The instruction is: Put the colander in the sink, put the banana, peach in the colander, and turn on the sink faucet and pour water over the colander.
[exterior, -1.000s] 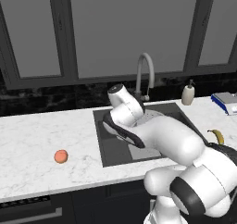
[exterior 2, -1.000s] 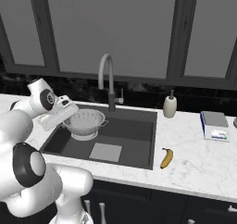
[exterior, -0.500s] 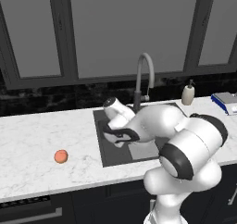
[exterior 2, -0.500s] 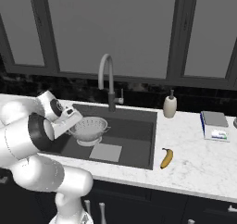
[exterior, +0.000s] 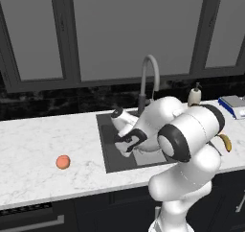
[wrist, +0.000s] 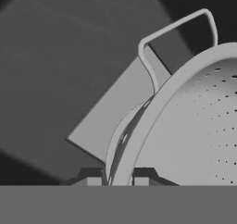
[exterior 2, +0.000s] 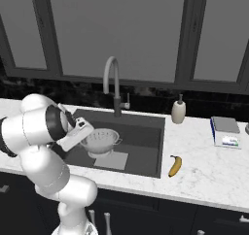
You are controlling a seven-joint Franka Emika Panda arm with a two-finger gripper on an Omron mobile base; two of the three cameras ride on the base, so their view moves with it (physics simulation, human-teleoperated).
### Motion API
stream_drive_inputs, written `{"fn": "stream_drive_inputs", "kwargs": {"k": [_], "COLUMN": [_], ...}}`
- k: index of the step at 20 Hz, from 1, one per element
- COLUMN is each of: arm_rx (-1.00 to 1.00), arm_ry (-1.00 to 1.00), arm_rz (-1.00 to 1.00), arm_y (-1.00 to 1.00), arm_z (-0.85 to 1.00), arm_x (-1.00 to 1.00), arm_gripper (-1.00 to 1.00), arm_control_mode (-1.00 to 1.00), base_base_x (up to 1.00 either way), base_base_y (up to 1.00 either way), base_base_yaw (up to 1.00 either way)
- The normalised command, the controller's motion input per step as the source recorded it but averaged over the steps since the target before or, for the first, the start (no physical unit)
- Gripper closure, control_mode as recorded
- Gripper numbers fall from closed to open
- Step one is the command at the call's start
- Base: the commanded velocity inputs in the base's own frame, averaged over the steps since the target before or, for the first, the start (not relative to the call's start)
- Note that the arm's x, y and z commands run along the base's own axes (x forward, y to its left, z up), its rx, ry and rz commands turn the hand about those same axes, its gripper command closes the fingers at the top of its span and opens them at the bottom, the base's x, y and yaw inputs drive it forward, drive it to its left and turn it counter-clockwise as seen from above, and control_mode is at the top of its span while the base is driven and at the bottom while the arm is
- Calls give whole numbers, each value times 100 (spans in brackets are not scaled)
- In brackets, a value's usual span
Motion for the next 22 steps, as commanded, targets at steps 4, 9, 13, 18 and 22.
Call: {"fn": "stream_drive_inputs", "kwargs": {"k": [4,9,13,18,22], "arm_rx": [0,0,0,0,0], "arm_ry": [-1,0,0,-2,-2], "arm_rz": [0,0,0,0,0], "arm_y": [-27,-18,-4,0,0], "arm_z": [-46,-51,-47,-46,-38], "arm_x": [8,20,25,22,34], "arm_gripper": [100,100,100,100,100], "arm_control_mode": [-100,-100,-100,-100,-100], "base_base_x": [0,0,0,0,0], "base_base_y": [0,0,0,0,0], "base_base_yaw": [0,0,0,0,0]}}
